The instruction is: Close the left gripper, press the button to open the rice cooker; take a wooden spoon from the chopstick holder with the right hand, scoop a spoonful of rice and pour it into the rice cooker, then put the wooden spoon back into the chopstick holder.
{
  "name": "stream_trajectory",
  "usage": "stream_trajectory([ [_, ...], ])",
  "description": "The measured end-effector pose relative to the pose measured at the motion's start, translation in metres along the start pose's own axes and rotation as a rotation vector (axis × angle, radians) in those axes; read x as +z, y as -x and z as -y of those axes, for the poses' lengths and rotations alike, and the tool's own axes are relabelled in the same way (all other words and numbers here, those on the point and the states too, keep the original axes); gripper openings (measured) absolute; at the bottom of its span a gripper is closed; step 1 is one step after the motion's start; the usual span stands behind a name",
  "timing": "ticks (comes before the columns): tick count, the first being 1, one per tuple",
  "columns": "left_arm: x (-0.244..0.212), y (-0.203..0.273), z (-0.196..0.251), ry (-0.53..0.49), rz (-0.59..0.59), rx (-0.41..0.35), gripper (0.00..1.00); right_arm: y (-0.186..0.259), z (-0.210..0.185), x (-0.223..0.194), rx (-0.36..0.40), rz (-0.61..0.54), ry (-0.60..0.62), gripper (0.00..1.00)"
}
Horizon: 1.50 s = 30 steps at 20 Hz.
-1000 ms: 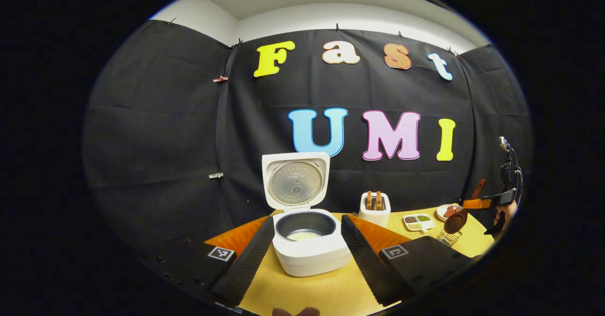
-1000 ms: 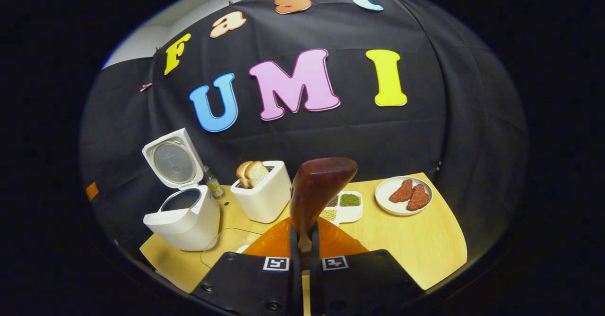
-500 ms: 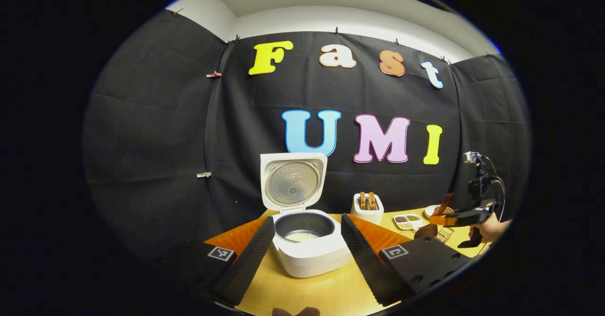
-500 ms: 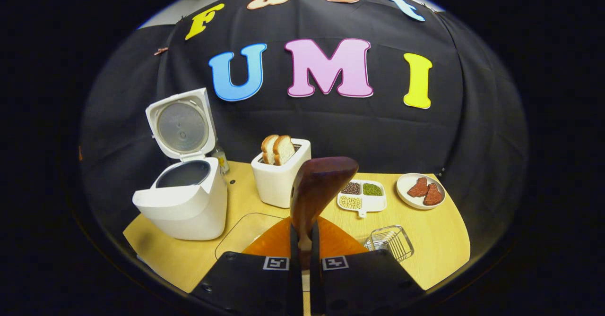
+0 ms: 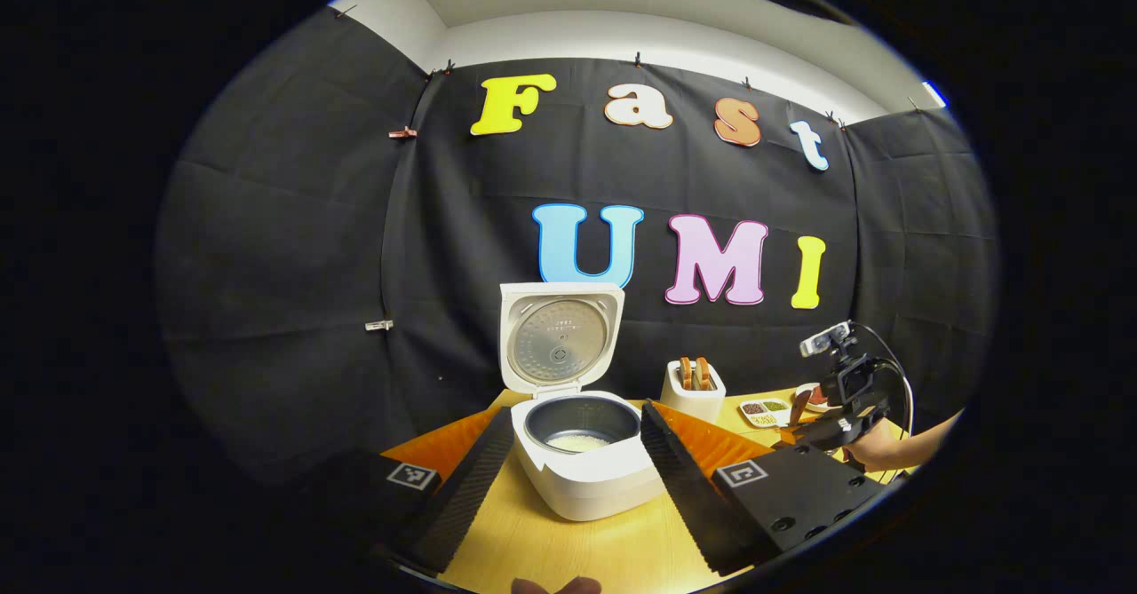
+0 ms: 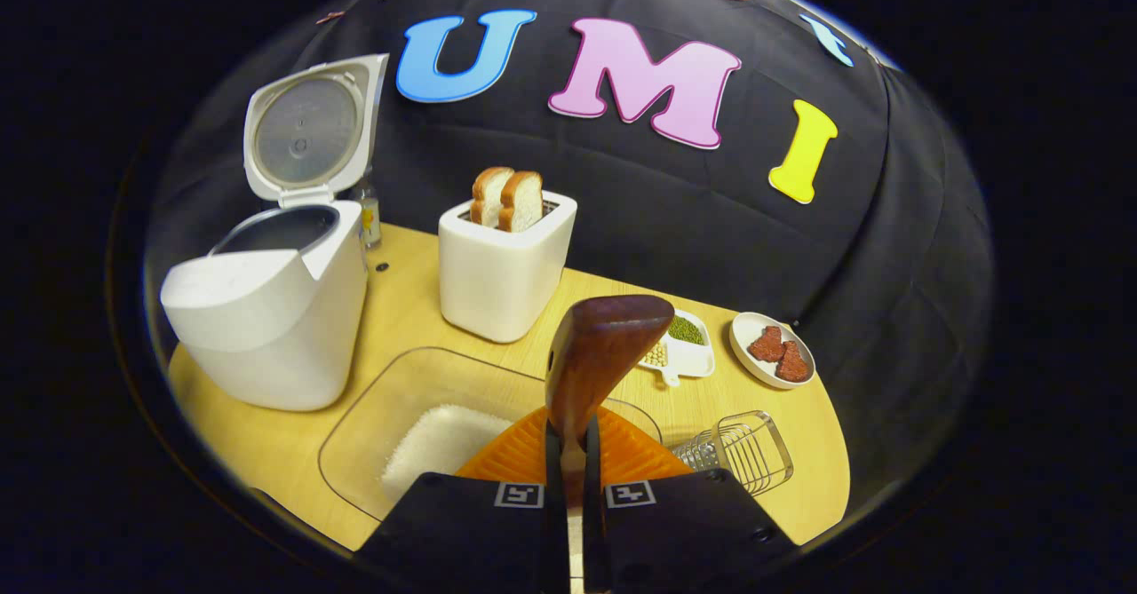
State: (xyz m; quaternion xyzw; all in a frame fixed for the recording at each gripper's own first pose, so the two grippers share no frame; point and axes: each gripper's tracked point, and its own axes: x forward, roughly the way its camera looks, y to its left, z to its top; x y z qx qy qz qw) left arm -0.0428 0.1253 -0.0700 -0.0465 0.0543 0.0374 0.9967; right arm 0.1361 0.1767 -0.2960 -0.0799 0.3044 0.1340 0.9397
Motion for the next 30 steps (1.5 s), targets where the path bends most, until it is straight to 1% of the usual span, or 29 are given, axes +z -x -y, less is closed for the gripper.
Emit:
stream_trajectory([
  [1,-0.001,0.000,-0.004,0.002,-0.002,0.001,0.99,-0.002,-0.008,0.000,0.008,0.003,0.003,0.11],
  [3,-0.004,0.000,-0.010,0.013,-0.007,0.009,0.99,-0.007,-0.031,-0.005,0.062,-0.021,-0.049,0.11],
  [5,-0.005,0.003,-0.016,0.013,-0.006,0.019,0.99,-0.006,-0.046,-0.006,0.105,-0.042,-0.127,0.11],
  [7,-0.004,0.006,-0.021,0.003,-0.003,0.026,0.99,-0.006,-0.049,-0.004,0.134,-0.057,-0.253,0.11],
  [11,-0.003,0.010,-0.024,0.009,-0.002,0.031,0.99,-0.005,-0.039,-0.008,0.196,-0.092,-0.528,0.11],
  [13,-0.005,0.012,-0.024,0.004,-0.009,0.028,0.99,-0.003,-0.028,-0.012,0.213,-0.094,-0.659,0.11],
  [17,-0.002,0.016,-0.026,-0.004,-0.007,0.032,0.99,0.011,-0.009,-0.014,0.245,-0.068,-0.839,0.11],
  [22,0.002,0.022,-0.023,-0.009,-0.011,0.027,0.99,0.023,0.013,-0.010,0.252,-0.038,-0.954,0.10],
  [25,0.003,0.024,-0.022,-0.006,-0.011,0.024,0.99,0.030,0.025,0.000,0.261,-0.013,-1.020,0.11],
  [30,0.004,0.023,-0.019,0.001,-0.007,0.023,0.99,0.039,0.044,0.010,0.264,0.011,-1.091,0.11],
])
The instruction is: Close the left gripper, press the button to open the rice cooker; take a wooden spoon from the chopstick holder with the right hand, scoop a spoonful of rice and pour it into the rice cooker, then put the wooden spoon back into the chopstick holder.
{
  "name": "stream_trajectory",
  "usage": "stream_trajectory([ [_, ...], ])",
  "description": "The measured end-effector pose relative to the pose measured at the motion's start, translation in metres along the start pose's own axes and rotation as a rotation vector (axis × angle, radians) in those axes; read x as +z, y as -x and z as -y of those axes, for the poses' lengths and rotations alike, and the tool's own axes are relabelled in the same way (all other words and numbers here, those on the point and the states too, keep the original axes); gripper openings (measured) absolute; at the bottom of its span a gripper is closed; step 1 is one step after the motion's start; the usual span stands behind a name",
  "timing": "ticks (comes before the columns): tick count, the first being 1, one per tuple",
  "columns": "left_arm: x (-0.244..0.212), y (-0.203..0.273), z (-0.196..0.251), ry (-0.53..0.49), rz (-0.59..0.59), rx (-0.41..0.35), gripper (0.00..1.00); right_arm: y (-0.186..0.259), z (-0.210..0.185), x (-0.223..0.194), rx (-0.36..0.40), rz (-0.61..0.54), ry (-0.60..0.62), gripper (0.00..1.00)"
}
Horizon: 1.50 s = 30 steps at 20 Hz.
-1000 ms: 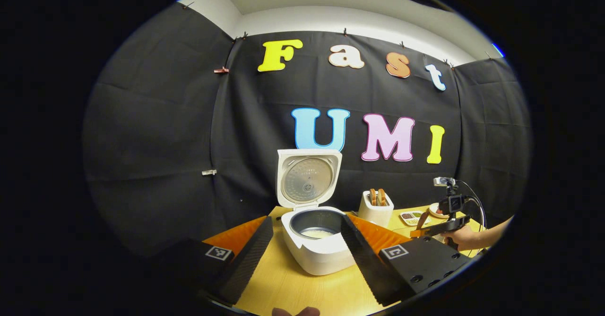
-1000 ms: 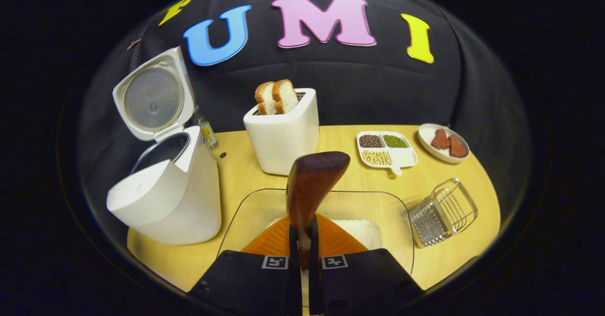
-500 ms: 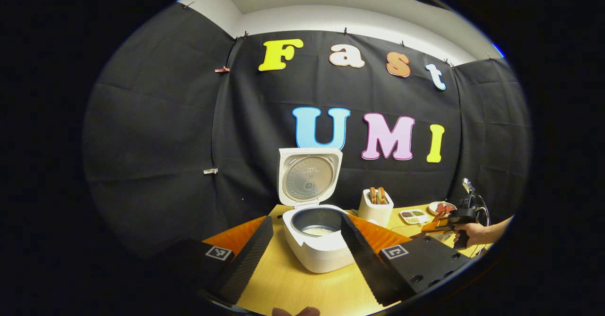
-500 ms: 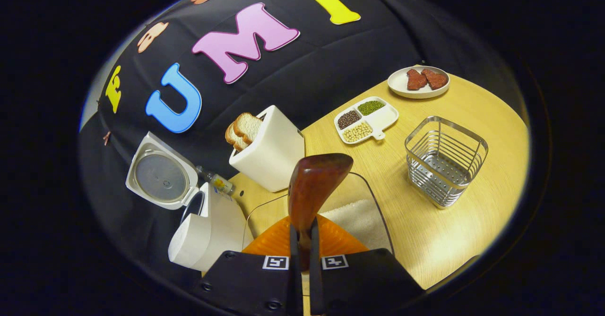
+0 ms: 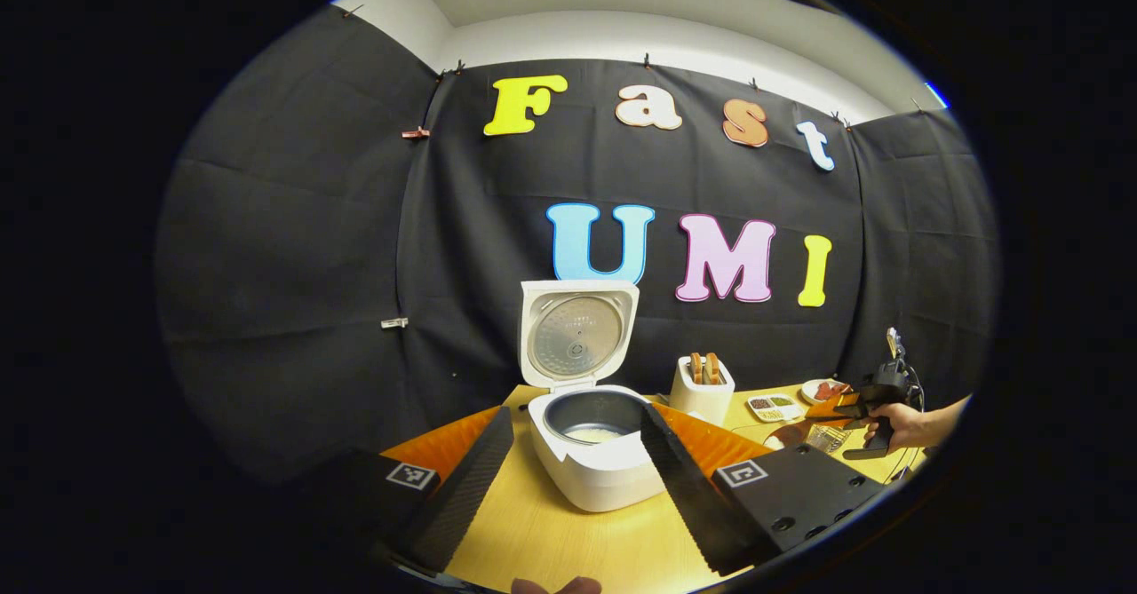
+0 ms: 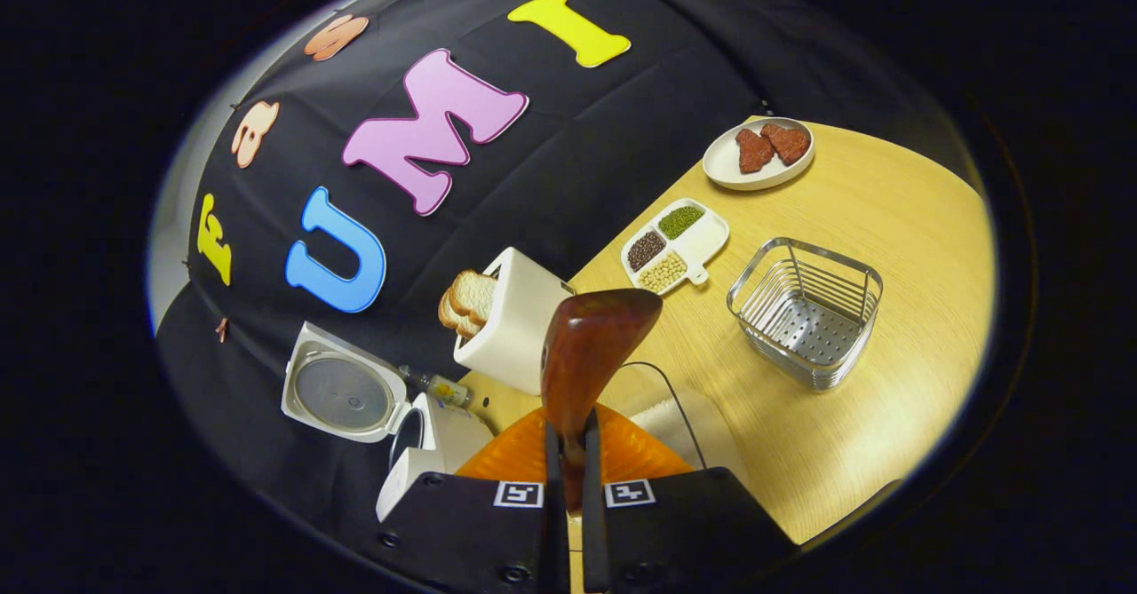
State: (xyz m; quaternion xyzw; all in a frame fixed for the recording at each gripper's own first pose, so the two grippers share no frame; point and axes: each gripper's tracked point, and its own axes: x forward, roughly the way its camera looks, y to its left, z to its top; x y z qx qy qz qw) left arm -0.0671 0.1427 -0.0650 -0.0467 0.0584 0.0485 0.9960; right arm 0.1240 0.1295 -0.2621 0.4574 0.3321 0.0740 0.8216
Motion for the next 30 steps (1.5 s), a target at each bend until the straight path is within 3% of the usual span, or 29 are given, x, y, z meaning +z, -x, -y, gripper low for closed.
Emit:
stream_trajectory([
  [4,0.000,-0.002,0.002,0.005,0.001,-0.005,0.99,0.009,-0.006,0.009,0.020,0.002,-0.041,0.10],
  [12,-0.002,-0.004,-0.002,0.031,0.005,-0.002,0.99,0.026,-0.070,0.021,0.144,0.009,-0.156,0.10],
  [20,-0.009,-0.005,-0.011,0.063,0.013,0.016,0.99,0.008,-0.175,-0.004,0.250,-0.069,-0.144,0.11],
  [30,-0.012,-0.002,-0.049,0.050,0.028,0.094,0.99,-0.051,-0.295,-0.060,0.350,-0.145,-0.140,0.10],
])
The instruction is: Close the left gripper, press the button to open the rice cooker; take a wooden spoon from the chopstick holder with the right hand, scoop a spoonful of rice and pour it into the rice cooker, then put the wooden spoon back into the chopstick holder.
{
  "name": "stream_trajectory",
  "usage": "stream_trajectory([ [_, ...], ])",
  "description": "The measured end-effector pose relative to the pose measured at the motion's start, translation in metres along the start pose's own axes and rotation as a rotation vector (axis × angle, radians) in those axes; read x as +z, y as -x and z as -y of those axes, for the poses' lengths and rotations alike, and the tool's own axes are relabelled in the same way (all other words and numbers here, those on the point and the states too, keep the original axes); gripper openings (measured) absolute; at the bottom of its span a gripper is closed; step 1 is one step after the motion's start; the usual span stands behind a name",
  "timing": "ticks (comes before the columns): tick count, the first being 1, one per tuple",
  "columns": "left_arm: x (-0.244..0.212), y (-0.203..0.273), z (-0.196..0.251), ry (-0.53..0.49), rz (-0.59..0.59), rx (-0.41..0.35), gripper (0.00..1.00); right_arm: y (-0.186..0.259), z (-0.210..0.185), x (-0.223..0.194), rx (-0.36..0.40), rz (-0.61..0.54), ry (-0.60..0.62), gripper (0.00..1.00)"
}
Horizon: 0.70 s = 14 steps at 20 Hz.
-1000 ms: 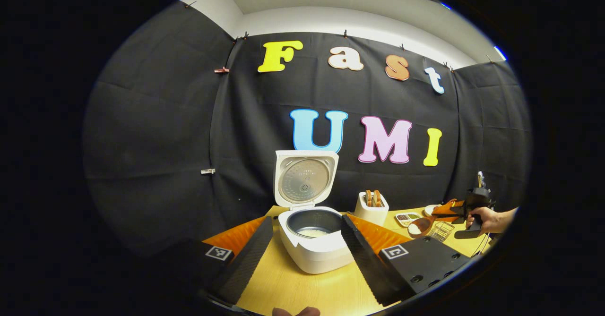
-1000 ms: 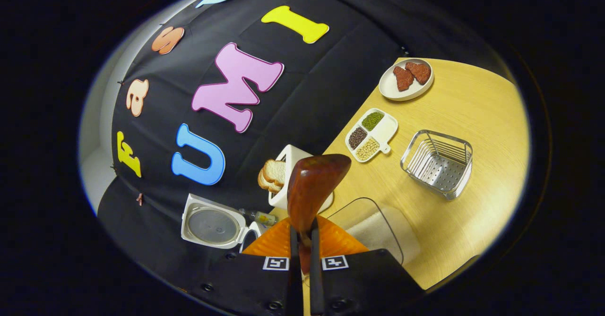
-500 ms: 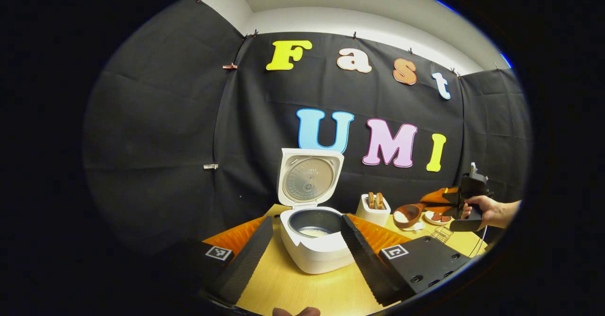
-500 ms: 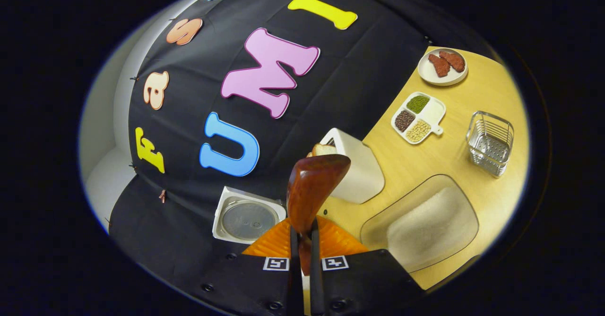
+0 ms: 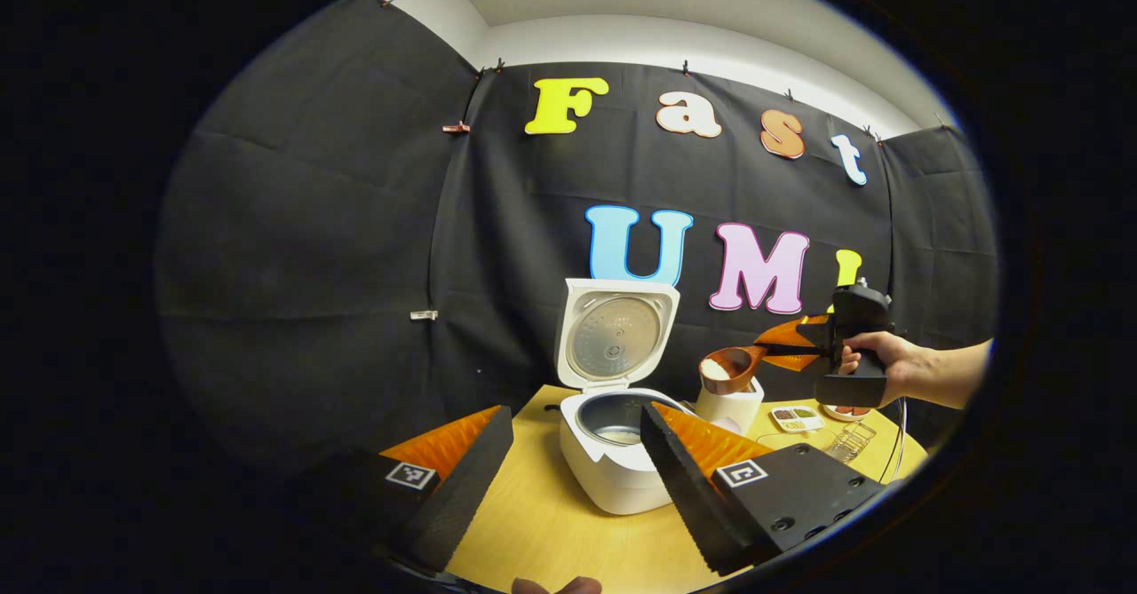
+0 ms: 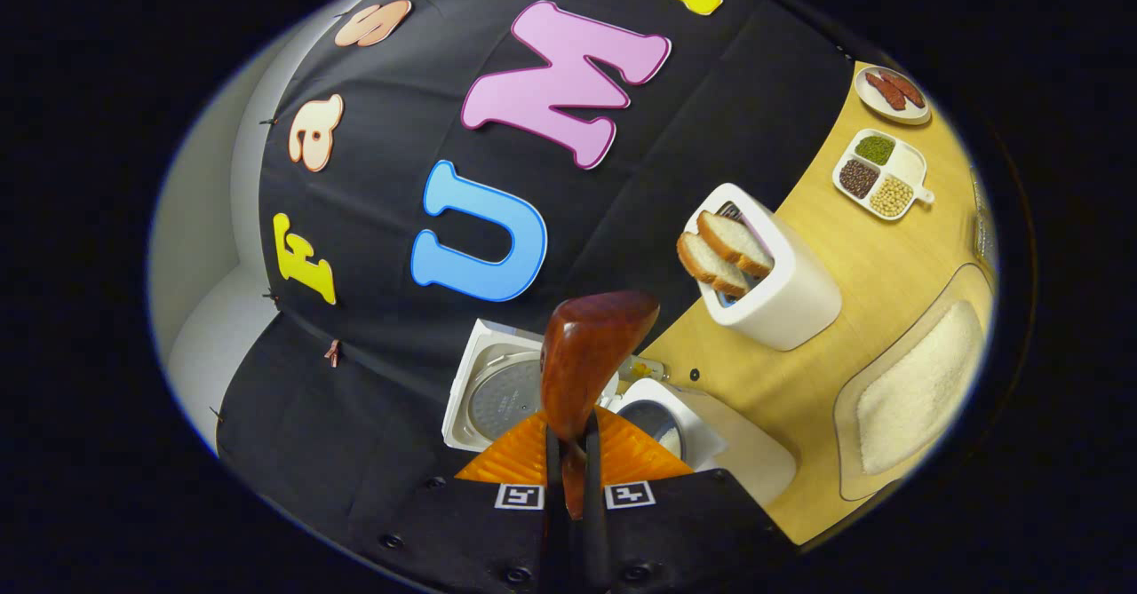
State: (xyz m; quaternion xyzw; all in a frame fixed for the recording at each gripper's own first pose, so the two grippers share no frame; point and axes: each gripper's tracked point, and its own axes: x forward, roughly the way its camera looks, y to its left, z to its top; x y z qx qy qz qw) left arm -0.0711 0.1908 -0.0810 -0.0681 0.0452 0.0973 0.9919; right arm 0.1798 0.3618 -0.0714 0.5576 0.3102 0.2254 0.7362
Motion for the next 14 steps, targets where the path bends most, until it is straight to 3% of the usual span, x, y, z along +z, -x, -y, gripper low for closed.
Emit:
stream_trajectory([
  [6,-0.004,-0.004,-0.008,0.007,-0.007,0.015,0.99,-0.048,-0.016,-0.032,-0.014,-0.023,0.071,0.10],
  [14,-0.008,-0.008,-0.020,0.004,-0.013,0.034,0.99,-0.079,-0.022,-0.041,-0.092,0.058,0.382,0.10],
])
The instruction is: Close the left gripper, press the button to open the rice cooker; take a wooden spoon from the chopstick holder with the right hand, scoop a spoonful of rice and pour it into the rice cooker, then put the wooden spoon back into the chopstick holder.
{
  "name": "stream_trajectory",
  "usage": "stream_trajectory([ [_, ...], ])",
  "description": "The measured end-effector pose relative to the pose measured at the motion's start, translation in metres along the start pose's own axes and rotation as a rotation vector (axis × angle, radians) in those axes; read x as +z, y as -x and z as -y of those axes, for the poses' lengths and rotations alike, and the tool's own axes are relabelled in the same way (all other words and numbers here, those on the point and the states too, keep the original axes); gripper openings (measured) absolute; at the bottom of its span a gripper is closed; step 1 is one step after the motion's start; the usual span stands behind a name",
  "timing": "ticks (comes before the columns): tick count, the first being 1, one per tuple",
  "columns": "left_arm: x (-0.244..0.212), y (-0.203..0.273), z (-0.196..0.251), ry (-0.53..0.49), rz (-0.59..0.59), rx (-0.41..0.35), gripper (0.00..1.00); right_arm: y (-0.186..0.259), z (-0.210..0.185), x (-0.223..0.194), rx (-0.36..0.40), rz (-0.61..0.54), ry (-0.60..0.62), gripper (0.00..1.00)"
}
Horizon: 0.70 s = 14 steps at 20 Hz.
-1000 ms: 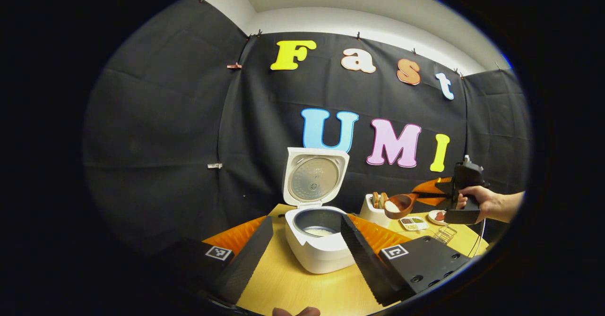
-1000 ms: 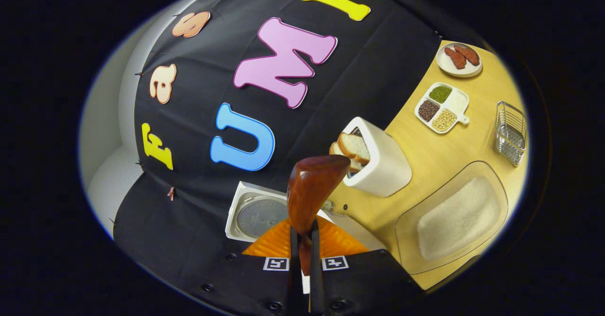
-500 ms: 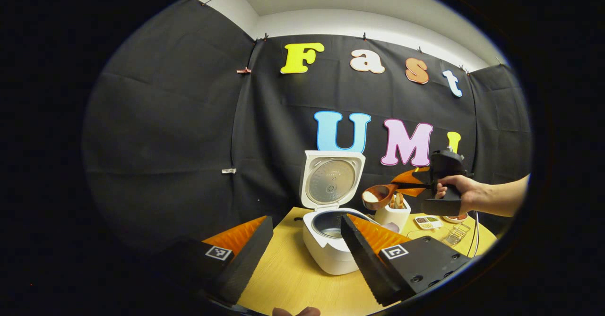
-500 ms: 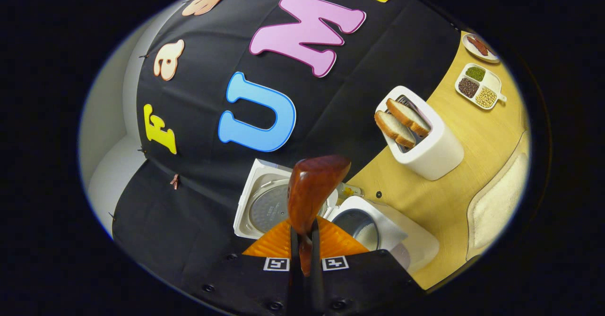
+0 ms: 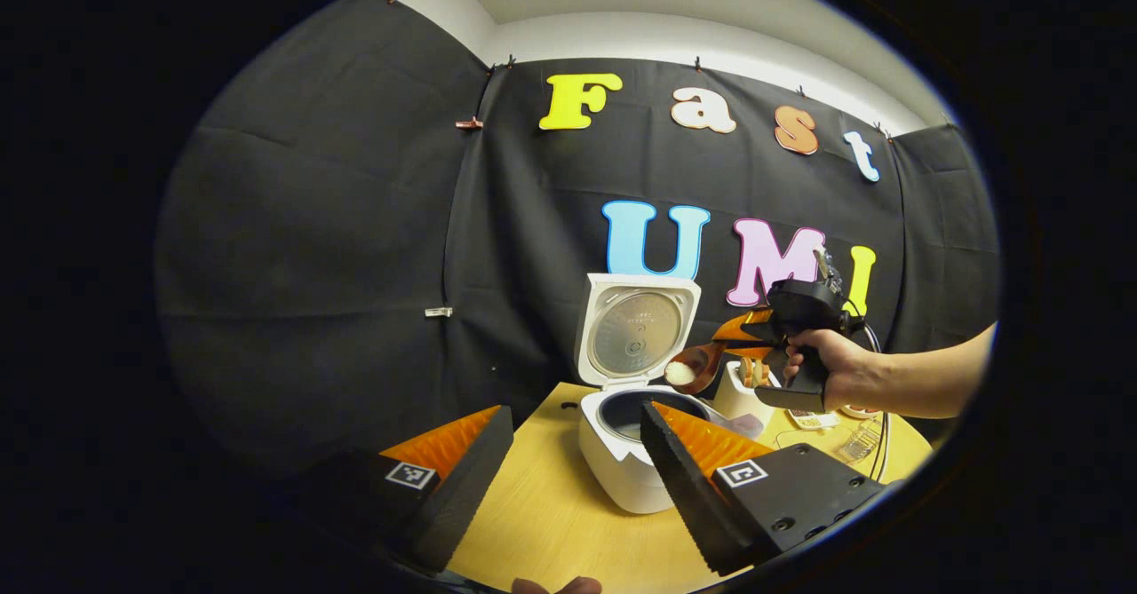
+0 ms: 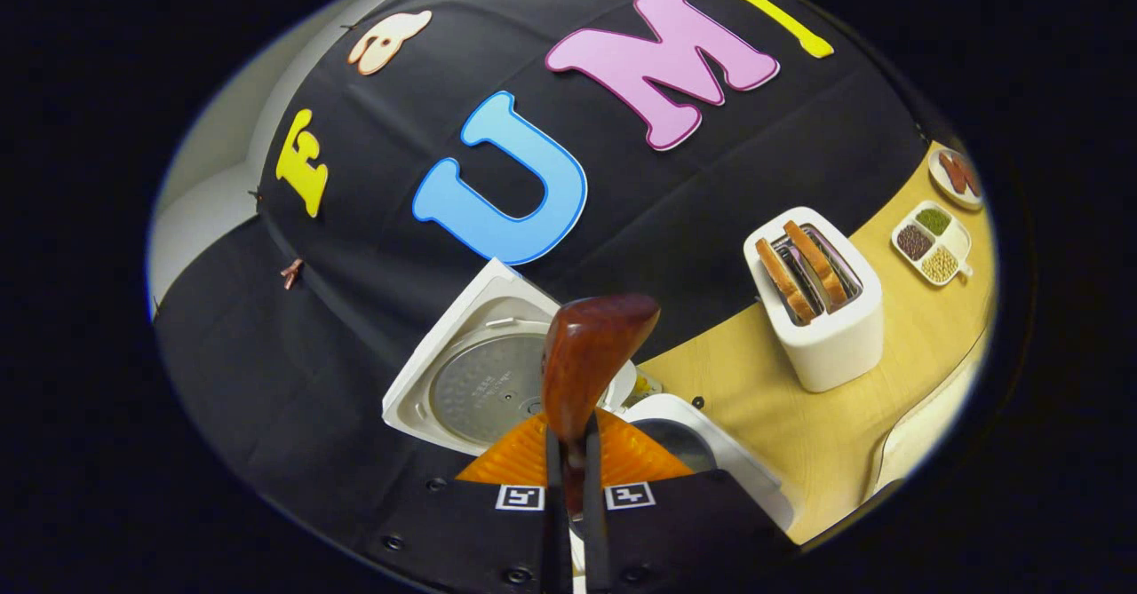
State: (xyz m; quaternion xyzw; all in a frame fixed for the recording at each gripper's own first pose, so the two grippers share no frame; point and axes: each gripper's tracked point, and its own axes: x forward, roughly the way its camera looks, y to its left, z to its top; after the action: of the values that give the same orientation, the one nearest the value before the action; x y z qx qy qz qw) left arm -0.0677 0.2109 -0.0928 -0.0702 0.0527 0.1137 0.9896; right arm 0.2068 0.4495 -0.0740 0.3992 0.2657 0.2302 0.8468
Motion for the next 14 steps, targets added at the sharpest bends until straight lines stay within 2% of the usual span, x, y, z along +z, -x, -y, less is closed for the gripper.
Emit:
stream_trajectory([
  [3,0.000,-0.002,-0.001,0.004,0.000,0.000,0.99,-0.006,-0.002,-0.005,-0.027,0.007,0.164,0.10],
  [7,-0.003,-0.001,-0.007,0.003,-0.007,0.008,0.99,-0.012,-0.017,-0.015,-0.016,0.005,0.403,0.10],
  [12,-0.006,0.002,-0.010,0.005,-0.009,0.009,0.99,-0.010,-0.040,-0.030,0.038,0.001,0.712,0.10],
  [13,-0.006,0.002,-0.011,0.006,-0.010,0.010,0.99,-0.010,-0.044,-0.032,0.047,0.001,0.767,0.05],
  [14,-0.007,0.001,-0.011,0.008,-0.011,0.013,0.99,-0.007,-0.049,-0.034,0.057,0.005,0.822,0.10],
])
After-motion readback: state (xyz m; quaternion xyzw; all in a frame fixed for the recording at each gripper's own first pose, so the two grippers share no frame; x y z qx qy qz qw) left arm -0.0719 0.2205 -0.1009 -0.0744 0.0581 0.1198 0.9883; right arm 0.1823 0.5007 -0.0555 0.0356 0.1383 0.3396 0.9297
